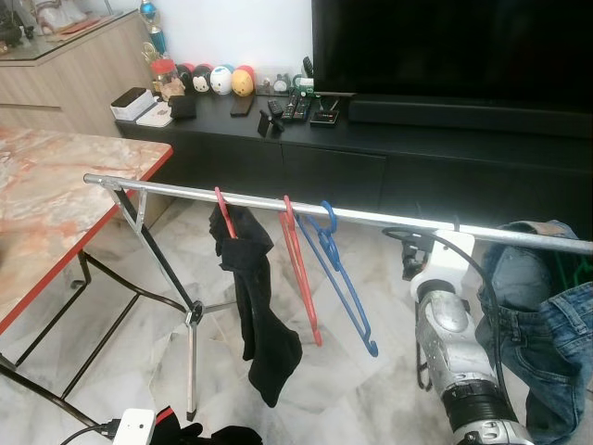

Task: Hang hanger

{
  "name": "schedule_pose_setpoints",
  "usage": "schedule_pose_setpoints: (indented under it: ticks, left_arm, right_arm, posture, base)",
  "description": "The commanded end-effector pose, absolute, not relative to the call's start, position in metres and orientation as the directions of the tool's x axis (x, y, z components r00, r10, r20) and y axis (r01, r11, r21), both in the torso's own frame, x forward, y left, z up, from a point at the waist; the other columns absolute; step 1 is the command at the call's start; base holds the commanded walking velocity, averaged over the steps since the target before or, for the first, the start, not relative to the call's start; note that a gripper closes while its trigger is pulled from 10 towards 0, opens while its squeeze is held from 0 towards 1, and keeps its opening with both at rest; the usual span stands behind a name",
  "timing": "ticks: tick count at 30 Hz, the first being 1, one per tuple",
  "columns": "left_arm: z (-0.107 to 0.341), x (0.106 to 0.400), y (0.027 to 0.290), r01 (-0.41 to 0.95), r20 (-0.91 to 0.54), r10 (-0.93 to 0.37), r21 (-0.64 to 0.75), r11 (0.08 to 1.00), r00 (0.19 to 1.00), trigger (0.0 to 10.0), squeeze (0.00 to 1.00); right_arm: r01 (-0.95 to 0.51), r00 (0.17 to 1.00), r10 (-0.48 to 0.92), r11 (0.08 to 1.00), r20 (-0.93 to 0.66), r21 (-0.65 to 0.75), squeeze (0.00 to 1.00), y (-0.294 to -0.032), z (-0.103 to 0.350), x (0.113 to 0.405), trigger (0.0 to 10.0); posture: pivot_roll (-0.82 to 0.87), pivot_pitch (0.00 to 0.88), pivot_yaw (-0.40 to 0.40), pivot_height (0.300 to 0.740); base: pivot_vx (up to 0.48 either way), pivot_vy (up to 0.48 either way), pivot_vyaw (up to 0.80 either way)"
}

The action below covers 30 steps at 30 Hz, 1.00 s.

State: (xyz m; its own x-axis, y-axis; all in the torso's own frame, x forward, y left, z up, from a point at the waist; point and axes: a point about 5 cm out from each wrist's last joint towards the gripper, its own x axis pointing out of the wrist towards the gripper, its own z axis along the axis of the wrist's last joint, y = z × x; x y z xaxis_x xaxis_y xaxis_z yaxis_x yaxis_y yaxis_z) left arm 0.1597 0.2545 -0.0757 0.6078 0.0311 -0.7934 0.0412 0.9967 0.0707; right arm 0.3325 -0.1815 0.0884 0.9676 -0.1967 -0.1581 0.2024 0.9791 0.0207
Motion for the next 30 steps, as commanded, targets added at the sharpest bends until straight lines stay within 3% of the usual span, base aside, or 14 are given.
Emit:
schedule_pose_setpoints:
  ticks: [1, 3, 4, 5, 6, 7, 30]
  left_arm:
    - [-0.0752, 0.1566, 0.2612, 0.047, -0.803, 0.044, 0.089, 0.995, 0.594, 10.0, 0.0]
    - [-0.0751, 0.1567, 0.2612, 0.048, -0.803, 0.044, 0.09, 0.995, 0.594, 10.0, 0.0]
    - [-0.0751, 0.1567, 0.2613, 0.049, -0.804, 0.044, 0.09, 0.995, 0.594, 10.0, 0.0]
    - [-0.0751, 0.1567, 0.2613, 0.049, -0.804, 0.044, 0.091, 0.995, 0.593, 10.0, 0.0]
    - [-0.0751, 0.1567, 0.2613, 0.049, -0.804, 0.044, 0.091, 0.995, 0.593, 10.0, 0.0]
    - [-0.0751, 0.1566, 0.2613, 0.05, -0.804, 0.044, 0.092, 0.995, 0.593, 10.0, 0.0]
    - [-0.0752, 0.1562, 0.2617, 0.054, -0.805, 0.045, 0.095, 0.994, 0.592, 10.0, 0.0]
  right_arm:
    - [0.189, 0.969, -0.184, 0.982, -0.164, 0.014, 0.0, -0.1797, 0.088, 0.3306, 10.0]
    - [0.19, 0.968, -0.185, 0.982, -0.168, 0.013, 0.0, -0.1803, 0.0871, 0.3301, 10.0]
    - [0.19, 0.967, -0.185, 0.982, -0.175, 0.011, 0.0, -0.1807, 0.086, 0.3297, 8.5]
    - [0.19, 0.966, -0.185, 0.982, -0.182, 0.01, 0.0, -0.181, 0.0849, 0.3294, 2.5]
    - [0.189, 0.965, -0.184, 0.982, -0.186, 0.01, 0.0, -0.1812, 0.0842, 0.3292, 2.5]
    - [0.19, 0.964, -0.185, 0.982, -0.191, 0.009, 0.0, -0.1816, 0.0833, 0.3288, 0.0]
    - [0.211, 0.959, -0.202, 0.977, -0.198, 0.025, 0.0, -0.182, 0.0812, 0.3275, 0.0]
  posture:
    - [0.09, 0.014, 0.126, 0.74]
    - [0.09, 0.014, 0.127, 0.74]
    - [0.09, 0.014, 0.127, 0.74]
    - [0.09, 0.014, 0.127, 0.74]
    - [0.09, 0.014, 0.127, 0.74]
    - [0.09, 0.014, 0.127, 0.74]
    - [0.1, 0.015, 0.128, 0.74]
  base:
    - [0.0, 0.0, 0.0]
    - [0.0, 0.0, 0.0]
    - [0.0, 0.0, 0.0]
    - [0.0, 0.0, 0.0]
    - [0.0, 0.0, 0.0]
    - [0.0, 0.0, 0.0]
    - [0.0, 0.0, 0.0]
